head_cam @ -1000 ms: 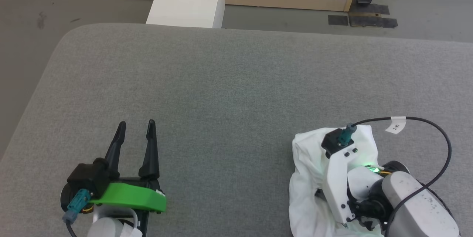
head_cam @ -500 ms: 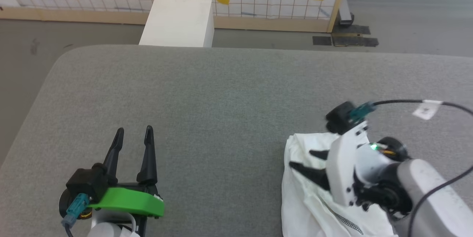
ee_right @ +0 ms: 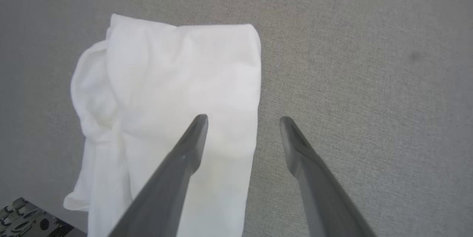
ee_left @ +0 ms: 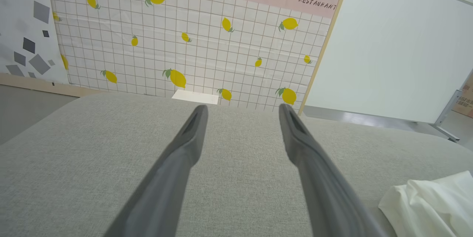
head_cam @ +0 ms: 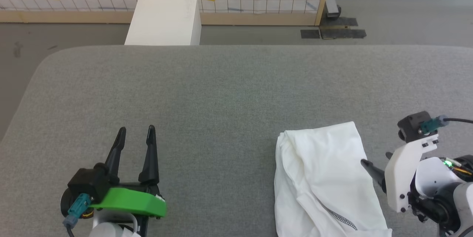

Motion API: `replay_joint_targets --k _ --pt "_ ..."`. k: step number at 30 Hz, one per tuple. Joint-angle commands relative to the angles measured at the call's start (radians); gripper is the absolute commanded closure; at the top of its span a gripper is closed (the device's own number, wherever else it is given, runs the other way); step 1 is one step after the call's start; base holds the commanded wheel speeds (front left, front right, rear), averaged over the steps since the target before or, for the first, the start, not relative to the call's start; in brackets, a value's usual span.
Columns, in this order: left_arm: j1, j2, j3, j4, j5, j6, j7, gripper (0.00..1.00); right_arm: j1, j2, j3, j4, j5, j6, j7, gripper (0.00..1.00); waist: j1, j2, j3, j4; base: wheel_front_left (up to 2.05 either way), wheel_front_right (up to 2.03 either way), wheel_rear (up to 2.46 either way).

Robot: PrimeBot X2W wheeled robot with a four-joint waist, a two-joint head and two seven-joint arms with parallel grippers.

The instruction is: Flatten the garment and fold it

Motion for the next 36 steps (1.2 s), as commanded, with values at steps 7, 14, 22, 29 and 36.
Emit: replay_joint_targets --k 7,14,22,29,36 --pt "-0.035 -0.002 -0.012 0.0 -0.005 -0.007 -0.004 0.0 0.031 0.065 -0.017 0.071 -0.092 -0.002 0.046 0.0 0.0 0.0094 0.064 0.025 0.0 0.0 0.0" --pt "-0.056 -0.005 -0.023 0.001 -0.006 -0.007 -0.004 0.0 0.028 0.091 0.015 0.148 -0.13 -0.002 0.056 0.0 0.0 0.0094 0.101 0.047 0.0 0.0 0.0" --pt "-0.071 -0.007 -0.028 0.008 -0.01 -0.007 -0.004 0.0 0.03 0.112 0.069 0.231 -0.114 -0.002 0.064 0.0 0.0 0.0094 0.117 0.061 0.0 0.0 0.0" --pt "-0.072 -0.009 -0.03 0.015 -0.013 -0.007 -0.004 0.0 0.013 0.103 0.097 0.241 -0.066 -0.002 0.063 1.0 0.0 0.0094 0.105 0.062 0.0 0.0 0.0" --pt "-0.06 -0.01 -0.031 0.014 -0.014 -0.007 -0.004 0.0 -0.046 0.011 0.184 0.157 -0.04 -0.002 0.061 1.0 0.0 0.0094 0.077 0.022 0.0 0.0 0.0"
